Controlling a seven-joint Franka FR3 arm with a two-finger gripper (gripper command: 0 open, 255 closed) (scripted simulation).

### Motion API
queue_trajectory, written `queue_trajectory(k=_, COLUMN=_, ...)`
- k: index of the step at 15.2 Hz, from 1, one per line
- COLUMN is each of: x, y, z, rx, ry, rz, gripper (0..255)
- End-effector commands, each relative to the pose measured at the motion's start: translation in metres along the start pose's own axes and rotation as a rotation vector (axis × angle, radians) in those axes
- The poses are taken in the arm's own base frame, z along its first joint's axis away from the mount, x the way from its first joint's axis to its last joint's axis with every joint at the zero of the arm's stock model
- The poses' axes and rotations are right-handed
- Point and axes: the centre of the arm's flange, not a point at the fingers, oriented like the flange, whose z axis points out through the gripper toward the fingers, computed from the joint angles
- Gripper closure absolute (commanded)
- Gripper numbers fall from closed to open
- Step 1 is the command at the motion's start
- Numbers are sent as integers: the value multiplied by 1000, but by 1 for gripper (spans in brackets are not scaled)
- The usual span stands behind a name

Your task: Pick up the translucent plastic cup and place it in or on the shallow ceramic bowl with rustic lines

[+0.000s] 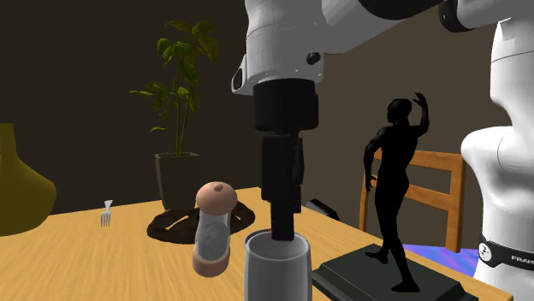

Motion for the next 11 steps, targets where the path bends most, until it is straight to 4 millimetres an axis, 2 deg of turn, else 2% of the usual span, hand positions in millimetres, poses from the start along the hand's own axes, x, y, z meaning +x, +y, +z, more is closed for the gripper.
queue_trajectory(k=1, x=11, y=-21, z=14, rx=1, ry=-7, rz=9, gripper=0)
queue_trajectory(k=2, x=16, y=-31, z=21, rx=1, ry=-10, rz=12, gripper=0)
queue_trajectory(k=3, x=17, y=-33, z=23, rx=1, ry=-11, rz=13, gripper=0)
queue_trajectory(k=10, x=17, y=-33, z=63, rx=1, ry=-11, rz=13, gripper=0)
queue_trajectory(k=11, x=17, y=-33, z=63, rx=1, ry=-11, rz=13, gripper=0)
